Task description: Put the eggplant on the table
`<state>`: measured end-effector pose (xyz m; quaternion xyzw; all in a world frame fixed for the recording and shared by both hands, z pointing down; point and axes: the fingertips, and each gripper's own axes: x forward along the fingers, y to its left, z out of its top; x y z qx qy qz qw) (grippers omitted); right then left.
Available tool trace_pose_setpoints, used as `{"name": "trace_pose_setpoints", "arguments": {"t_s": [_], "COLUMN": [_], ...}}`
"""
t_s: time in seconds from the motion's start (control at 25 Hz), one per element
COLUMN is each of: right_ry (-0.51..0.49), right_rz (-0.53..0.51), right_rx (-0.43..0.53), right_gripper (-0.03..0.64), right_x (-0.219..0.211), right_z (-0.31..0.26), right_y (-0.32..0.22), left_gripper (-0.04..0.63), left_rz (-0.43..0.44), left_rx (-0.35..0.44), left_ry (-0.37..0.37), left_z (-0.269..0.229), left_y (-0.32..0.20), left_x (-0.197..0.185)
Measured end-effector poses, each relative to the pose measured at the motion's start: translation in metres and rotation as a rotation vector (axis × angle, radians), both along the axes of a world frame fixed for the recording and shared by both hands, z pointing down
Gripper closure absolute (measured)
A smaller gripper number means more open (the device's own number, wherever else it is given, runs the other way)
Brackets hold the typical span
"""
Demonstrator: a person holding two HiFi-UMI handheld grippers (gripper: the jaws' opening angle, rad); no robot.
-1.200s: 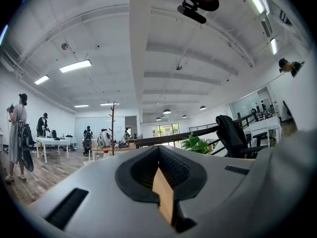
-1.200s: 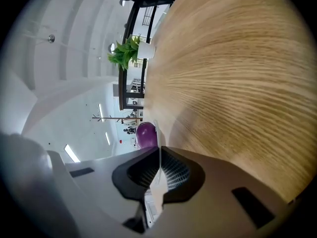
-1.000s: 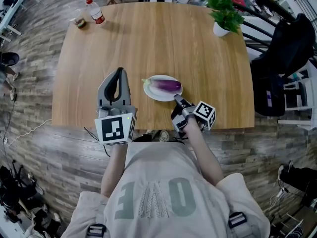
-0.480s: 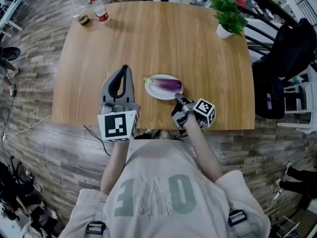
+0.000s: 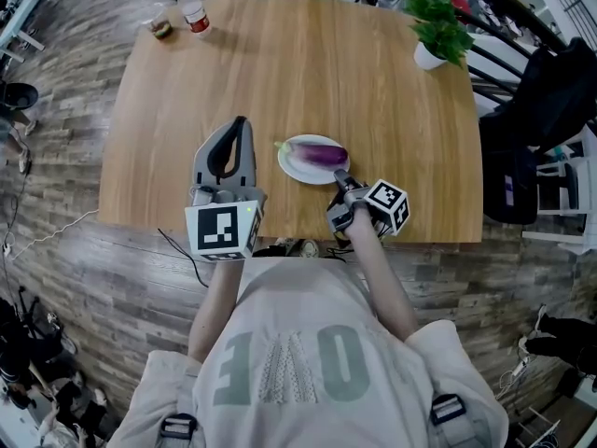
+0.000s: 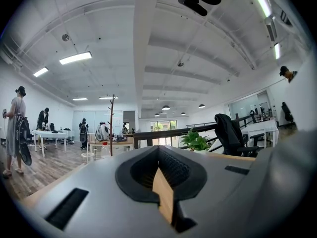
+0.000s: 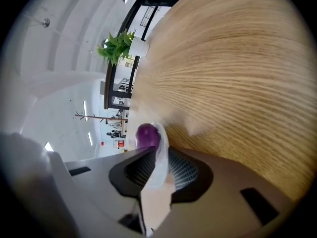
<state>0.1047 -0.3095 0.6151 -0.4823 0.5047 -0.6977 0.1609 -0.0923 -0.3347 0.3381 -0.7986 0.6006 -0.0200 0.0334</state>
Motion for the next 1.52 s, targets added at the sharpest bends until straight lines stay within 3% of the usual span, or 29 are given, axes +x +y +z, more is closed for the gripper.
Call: {"name": "trace_pose_setpoints", "arguments": {"t_s": [0.08,0.4,0.64,0.76,0.92,1.08,1.4,1.52], "right_ry": [-0.002,0.01,0.112,0.186,0.321,0.498,1.056,1.147], "right_rz": [0.003,0.015,0.032,0.034,0.037,0.032,-0.055,-0.106], "right_rx": [-0.006,-0.014,-0.04,-0.007,0.112,0.294,0.795,0.882], "right_gripper": [0.491,0.413,0.399,0.399,0.399,0.4,0.402,0.432], "right_x": [-0.001,-0.004,0.005,0.013,0.025,0.034,0.022,0.007], "right_z": [0.0,-0.008,-0.018,-0.032,-0.067,-0.12,-0.249,-0.267], "right_y": [0.001,0.004,0.013,0.015,0.006,-0.009,-0.015,-0.01], "left_gripper": [0.589,0.589,0.589,0.589,0.589,0.589,0.589,0.589], "left_rz": [-0.003,0.005,0.015,0.013,0.003,0.0,0.014,0.018], "left_rx": [-0.003,0.005,0.017,0.026,0.034,0.041,0.077,0.086], "left_ry": [0.001,0.004,0.016,0.019,0.027,0.038,0.035,0.031], "left_z": [0.001,-0.001,-0.006,-0.009,-0.014,-0.018,-0.031,-0.035], "left_y": [0.0,0.001,0.002,0.004,0.006,0.008,0.012,0.015], "left_x": [-0.002,-0.002,0.0,-0.001,-0.006,-0.009,-0.006,-0.005]}}
